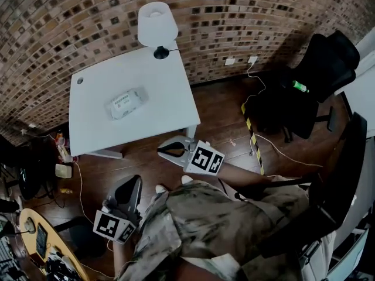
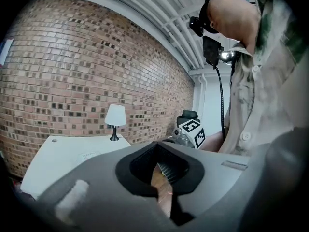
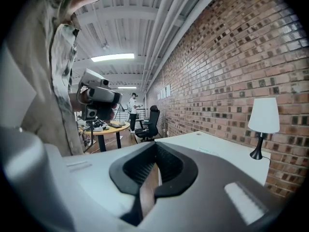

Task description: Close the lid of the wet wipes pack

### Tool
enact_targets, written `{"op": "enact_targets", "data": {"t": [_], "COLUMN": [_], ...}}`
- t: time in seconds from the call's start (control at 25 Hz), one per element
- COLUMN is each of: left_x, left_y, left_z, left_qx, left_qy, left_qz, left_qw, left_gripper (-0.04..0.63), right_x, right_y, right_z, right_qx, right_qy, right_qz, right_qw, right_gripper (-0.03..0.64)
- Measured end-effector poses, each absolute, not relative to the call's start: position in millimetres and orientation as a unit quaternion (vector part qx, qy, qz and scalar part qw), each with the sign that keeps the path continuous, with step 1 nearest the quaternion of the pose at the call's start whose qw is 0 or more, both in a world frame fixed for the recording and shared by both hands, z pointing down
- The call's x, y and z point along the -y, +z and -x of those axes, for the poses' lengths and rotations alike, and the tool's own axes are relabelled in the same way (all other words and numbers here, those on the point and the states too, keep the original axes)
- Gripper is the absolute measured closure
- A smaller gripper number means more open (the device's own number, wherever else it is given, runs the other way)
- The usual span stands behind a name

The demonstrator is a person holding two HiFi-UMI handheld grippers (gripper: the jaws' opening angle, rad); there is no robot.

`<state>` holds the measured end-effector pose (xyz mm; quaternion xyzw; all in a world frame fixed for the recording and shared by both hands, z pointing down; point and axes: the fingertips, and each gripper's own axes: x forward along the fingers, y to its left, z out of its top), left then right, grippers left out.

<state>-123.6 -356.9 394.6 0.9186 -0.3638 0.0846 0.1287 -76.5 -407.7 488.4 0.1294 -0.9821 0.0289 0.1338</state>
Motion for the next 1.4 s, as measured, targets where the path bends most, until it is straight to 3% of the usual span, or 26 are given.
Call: {"op": "enact_targets", "data": {"t": [0.36,0.88,1.16,1.4], "left_x": [286,119,82,67], "left_y": [385,393,383,378], "left_z": [136,222,208,152], "left_qx": [0.344,0.355,0.347,0.334], "left_qy": [0.078,0.044,0.035,0.046], "left_qz": [-0.928,-0.925,-0.931,-0.937], "left_qw": [0.118,0.126,0.11,0.093], "left_gripper": [0.594,0.594,0.594,0.594], "right_x": [329,166,118,91], "right_y": [447,421,394,389], "right_z": [90,143,129,72], "right_qx": [0.985,0.979,0.978,0.976], "right_qy": [-0.006,0.004,-0.03,-0.037], "right_qz": [-0.135,-0.166,-0.174,-0.19], "right_qw": [0.11,0.12,0.114,0.103], "right_gripper": [0.615,0.615,0.615,0.615]}}
